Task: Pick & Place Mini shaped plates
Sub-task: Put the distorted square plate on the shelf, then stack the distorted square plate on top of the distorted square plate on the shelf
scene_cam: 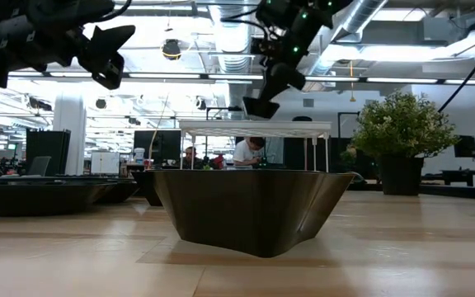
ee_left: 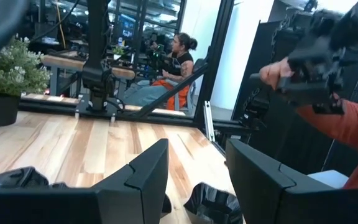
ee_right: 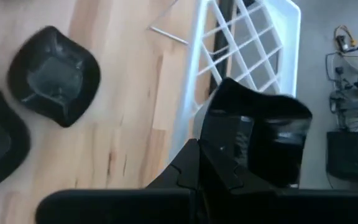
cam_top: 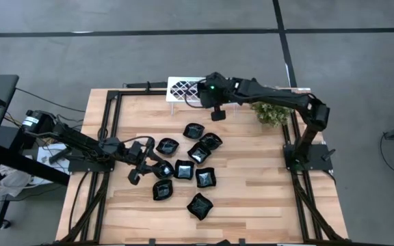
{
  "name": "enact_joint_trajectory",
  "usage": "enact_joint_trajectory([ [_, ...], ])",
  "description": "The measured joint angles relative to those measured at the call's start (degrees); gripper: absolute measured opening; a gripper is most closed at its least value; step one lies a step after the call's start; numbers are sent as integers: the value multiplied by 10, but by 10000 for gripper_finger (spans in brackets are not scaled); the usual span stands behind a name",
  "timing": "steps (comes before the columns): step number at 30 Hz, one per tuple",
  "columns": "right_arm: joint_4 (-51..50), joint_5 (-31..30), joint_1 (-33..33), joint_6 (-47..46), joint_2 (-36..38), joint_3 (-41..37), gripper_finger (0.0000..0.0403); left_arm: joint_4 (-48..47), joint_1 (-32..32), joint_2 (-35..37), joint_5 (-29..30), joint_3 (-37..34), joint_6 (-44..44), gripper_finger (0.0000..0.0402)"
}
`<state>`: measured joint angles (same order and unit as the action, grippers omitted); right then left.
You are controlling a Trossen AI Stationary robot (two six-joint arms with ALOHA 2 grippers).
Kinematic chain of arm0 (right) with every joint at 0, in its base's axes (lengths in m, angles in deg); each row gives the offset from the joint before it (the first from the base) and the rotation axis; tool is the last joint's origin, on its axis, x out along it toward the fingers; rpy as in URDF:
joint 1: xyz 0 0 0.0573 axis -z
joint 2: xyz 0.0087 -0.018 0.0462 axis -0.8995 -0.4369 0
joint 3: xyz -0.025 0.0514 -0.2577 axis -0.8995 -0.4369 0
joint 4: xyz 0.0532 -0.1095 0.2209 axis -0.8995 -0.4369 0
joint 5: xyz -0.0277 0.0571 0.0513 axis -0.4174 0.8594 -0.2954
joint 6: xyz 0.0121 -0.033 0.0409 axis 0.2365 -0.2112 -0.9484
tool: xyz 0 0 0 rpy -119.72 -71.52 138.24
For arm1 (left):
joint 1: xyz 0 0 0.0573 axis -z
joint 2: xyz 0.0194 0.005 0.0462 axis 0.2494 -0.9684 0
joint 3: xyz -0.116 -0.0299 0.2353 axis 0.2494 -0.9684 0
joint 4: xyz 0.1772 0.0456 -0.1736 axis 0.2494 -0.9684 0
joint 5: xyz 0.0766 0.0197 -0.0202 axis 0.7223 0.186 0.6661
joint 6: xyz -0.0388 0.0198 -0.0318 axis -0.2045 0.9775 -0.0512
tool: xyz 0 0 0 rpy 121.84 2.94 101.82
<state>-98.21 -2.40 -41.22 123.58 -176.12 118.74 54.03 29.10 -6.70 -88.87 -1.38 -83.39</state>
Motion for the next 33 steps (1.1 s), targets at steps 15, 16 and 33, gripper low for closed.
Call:
enact_joint_trajectory([
  [15,15,-43,9,-18,-38,1,15,10,0,0,0,0,0,163],
  [16,13,-45,9,-19,-38,0,21,10,0,0,0,0,0,163],
  [33,-4,-78,-20,-11,-34,2,128,13,0,0,0,0,0,163],
])
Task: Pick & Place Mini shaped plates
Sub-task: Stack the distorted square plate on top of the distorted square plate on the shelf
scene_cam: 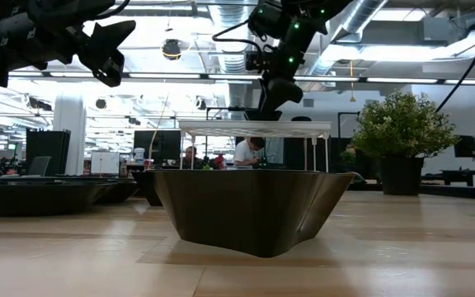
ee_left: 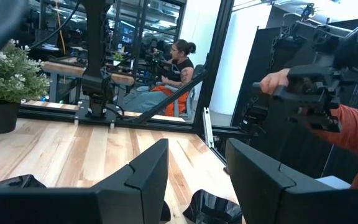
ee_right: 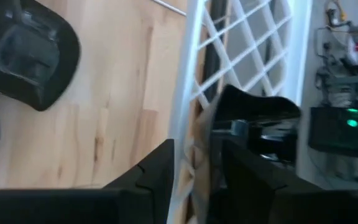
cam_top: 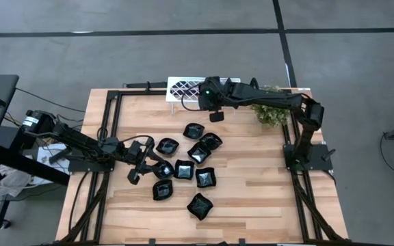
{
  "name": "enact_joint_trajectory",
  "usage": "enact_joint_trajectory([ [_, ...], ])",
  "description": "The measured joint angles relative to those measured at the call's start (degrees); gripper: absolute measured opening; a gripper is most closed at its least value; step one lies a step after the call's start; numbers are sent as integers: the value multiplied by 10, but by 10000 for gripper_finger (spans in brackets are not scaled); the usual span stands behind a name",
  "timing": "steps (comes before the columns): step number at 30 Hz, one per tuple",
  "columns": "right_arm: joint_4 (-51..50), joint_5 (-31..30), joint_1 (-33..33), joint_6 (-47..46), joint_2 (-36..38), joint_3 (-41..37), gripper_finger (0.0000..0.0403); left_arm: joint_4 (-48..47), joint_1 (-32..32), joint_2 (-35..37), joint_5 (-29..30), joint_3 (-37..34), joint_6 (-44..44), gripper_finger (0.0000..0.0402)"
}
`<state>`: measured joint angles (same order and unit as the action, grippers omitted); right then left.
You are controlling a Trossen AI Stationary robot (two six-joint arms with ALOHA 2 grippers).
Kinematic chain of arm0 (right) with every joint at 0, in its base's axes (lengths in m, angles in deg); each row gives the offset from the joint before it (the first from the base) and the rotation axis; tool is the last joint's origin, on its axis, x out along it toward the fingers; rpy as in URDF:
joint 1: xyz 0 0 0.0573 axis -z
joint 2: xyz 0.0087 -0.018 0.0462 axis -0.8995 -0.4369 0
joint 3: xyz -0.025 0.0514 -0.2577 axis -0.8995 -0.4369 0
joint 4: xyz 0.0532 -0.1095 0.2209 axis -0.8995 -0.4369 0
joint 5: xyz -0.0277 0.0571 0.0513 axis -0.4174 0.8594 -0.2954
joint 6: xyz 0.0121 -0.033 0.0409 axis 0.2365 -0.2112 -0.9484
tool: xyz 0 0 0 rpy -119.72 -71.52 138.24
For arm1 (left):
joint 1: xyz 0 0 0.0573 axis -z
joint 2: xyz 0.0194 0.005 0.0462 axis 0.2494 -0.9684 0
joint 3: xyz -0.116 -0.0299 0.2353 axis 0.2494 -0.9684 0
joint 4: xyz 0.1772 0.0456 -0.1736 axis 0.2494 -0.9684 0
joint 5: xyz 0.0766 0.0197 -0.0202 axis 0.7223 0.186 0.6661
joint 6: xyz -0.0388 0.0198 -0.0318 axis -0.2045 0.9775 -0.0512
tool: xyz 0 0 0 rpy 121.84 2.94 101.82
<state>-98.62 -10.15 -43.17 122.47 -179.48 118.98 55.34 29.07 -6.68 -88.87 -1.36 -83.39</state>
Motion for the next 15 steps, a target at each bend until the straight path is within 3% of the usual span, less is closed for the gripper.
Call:
enact_joint_trajectory([
  [11,-50,-22,-42,-10,27,66,131,0,0,0,0,0,0,163],
  [15,-83,14,-67,-42,76,65,125,0,0,0,0,0,0,163],
])
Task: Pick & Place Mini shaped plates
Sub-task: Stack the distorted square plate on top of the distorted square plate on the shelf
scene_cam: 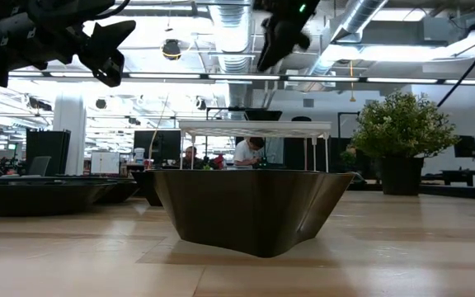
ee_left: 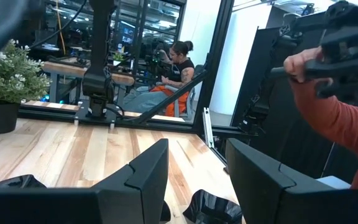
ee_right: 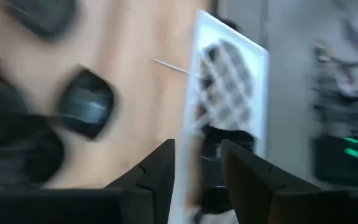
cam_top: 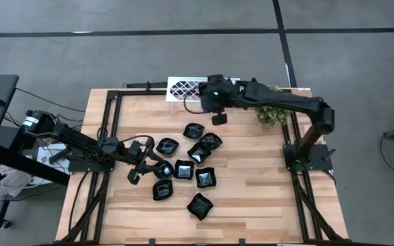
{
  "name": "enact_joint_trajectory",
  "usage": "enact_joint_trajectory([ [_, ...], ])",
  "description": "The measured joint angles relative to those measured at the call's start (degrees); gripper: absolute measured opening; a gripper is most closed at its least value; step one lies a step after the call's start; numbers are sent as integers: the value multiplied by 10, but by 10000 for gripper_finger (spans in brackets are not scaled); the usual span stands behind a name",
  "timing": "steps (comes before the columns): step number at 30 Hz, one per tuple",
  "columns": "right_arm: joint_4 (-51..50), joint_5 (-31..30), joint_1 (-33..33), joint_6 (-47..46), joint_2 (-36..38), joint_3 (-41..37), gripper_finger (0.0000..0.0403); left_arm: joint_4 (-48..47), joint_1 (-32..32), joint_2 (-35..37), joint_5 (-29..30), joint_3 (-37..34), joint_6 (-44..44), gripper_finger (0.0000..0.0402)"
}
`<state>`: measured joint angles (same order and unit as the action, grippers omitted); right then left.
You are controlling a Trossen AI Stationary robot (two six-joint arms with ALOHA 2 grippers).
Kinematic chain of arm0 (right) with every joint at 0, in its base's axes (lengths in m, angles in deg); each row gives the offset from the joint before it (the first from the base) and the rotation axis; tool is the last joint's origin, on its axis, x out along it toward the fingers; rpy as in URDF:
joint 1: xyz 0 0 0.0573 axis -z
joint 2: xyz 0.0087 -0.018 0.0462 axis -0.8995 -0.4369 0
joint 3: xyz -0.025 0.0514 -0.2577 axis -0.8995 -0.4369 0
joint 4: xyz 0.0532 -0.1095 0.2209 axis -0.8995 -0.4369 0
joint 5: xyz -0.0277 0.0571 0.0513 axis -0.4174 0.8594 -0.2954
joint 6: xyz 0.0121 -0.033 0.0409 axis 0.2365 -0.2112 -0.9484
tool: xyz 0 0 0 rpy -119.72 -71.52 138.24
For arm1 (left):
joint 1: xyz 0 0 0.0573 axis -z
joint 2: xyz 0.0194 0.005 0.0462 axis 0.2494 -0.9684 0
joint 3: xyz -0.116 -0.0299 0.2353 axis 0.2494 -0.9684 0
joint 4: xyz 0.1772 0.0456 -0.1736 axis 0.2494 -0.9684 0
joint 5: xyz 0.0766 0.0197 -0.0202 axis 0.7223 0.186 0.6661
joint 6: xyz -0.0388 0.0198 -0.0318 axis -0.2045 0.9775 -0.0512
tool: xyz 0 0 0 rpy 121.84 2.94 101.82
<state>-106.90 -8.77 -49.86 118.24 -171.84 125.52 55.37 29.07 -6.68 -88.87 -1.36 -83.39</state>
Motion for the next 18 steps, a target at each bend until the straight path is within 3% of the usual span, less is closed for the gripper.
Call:
enact_joint_trajectory([
  [6,-96,158,-52,-114,55,0,120,1,0,0,0,0,0,163],
  [13,-139,286,-173,-190,34,-47,120,2,0,0,0,0,0,163],
  [16,-113,302,-233,-192,12,-86,120,2,0,0,0,0,0,163],
  [18,-84,278,-272,-190,0,-108,120,2,0,0,0,0,0,163],
])
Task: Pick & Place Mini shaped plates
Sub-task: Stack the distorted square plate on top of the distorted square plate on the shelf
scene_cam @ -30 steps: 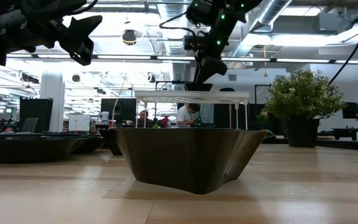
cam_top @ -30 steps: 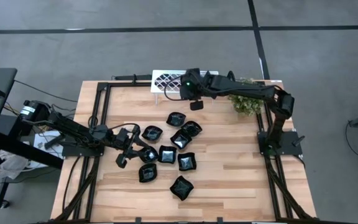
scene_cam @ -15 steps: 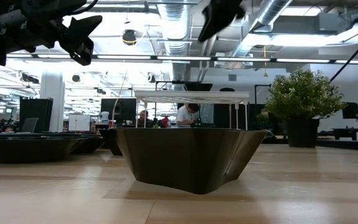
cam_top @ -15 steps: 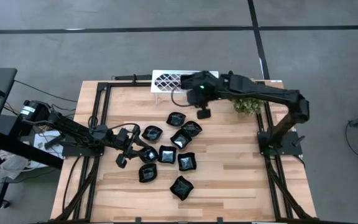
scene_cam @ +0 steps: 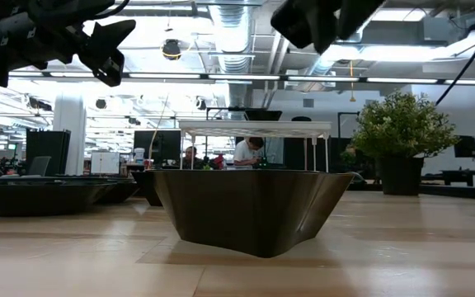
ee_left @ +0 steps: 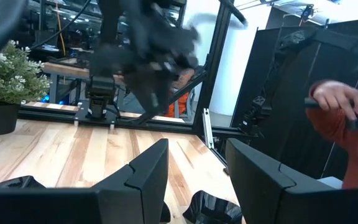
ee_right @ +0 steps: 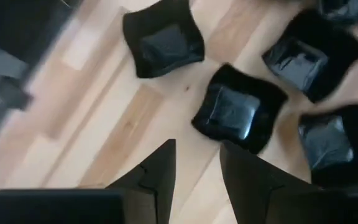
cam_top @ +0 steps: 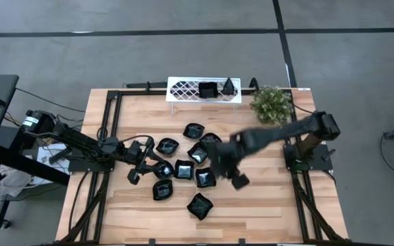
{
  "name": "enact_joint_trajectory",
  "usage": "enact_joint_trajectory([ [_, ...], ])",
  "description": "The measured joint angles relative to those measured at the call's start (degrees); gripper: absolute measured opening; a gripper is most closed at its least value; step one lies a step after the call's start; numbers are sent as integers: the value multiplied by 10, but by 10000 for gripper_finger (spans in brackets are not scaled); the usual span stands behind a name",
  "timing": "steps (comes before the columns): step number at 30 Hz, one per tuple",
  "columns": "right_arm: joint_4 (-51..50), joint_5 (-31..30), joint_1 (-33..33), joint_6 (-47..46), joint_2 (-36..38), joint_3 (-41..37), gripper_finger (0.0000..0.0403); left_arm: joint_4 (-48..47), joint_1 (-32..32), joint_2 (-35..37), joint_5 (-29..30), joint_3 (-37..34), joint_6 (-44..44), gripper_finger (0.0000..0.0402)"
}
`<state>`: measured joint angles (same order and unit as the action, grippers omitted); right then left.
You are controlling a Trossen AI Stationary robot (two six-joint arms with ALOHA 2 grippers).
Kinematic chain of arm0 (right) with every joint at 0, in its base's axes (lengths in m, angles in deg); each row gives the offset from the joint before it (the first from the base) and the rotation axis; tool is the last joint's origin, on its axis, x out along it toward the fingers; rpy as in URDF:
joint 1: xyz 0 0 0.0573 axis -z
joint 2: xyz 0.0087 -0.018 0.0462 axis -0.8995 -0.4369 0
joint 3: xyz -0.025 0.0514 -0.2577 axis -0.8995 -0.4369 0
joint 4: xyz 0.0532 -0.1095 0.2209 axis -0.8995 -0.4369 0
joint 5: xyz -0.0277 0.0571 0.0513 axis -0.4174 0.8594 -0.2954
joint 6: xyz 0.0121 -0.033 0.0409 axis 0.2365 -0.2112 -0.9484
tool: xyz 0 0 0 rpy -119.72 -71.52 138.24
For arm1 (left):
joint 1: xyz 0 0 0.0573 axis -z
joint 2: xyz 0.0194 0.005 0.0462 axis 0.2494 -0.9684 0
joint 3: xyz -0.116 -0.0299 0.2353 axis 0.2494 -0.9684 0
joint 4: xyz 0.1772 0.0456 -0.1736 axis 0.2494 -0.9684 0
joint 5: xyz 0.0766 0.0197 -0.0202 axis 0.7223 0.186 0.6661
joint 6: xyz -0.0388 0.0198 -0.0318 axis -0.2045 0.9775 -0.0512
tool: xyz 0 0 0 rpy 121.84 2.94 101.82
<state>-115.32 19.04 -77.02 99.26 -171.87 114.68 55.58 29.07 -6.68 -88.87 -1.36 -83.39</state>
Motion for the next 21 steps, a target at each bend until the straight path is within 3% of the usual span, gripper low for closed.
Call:
enact_joint_trajectory([
  [7,198,-199,-87,-59,-24,-78,120,2,0,0,0,0,0,163],
  [13,319,-248,-118,-99,-25,-154,120,8,0,0,0,0,0,163],
  [21,356,-255,-130,-198,-64,-185,120,11,0,0,0,0,0,163],
])
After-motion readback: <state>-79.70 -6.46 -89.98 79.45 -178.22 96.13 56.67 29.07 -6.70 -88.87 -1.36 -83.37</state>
